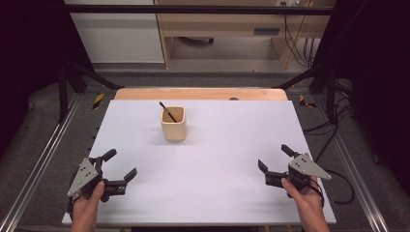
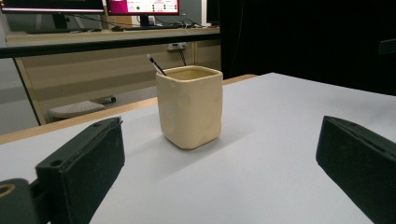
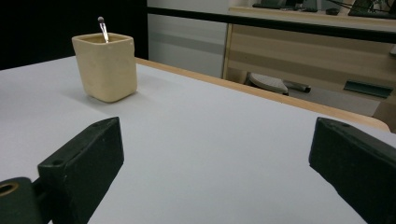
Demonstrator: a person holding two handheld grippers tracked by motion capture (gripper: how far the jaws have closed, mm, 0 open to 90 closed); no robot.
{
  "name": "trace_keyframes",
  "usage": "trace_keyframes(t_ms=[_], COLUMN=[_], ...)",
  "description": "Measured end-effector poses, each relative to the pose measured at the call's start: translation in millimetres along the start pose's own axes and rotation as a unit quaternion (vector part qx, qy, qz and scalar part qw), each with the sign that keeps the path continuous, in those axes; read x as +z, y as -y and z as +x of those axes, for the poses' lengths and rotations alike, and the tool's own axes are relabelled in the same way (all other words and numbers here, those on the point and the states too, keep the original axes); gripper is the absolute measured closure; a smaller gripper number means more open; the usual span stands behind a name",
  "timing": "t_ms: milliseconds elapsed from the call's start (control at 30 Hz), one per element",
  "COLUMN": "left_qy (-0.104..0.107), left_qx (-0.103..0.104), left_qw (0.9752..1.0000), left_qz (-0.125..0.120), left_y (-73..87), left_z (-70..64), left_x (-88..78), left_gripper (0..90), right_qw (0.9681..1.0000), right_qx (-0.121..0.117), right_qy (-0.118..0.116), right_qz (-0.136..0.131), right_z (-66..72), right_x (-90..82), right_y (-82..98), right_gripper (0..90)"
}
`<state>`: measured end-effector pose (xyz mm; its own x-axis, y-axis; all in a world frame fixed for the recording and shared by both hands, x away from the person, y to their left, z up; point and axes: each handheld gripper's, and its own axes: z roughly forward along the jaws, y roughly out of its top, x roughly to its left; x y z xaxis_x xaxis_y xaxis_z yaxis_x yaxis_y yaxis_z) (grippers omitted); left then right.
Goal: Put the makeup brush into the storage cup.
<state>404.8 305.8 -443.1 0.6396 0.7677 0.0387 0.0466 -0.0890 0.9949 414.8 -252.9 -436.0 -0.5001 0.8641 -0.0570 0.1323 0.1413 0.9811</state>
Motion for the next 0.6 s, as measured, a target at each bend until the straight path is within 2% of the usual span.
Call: trace_keyframes(t_ms=[600], left_qy=[-0.001], left_qx=[0.002], left_qw=[1.0000], left_qz=[-0.002], left_y=[-0.3], left_z=[0.6], left_x=[-1.5], left_gripper=[0.9], right_qw=[0.9998], right_qx=[0.012], right_qy=[0.016], right_qz=[-0.001], right_z=[-7.1], right_x=[-13.9], right_y=[18.8], right_gripper=[3.6])
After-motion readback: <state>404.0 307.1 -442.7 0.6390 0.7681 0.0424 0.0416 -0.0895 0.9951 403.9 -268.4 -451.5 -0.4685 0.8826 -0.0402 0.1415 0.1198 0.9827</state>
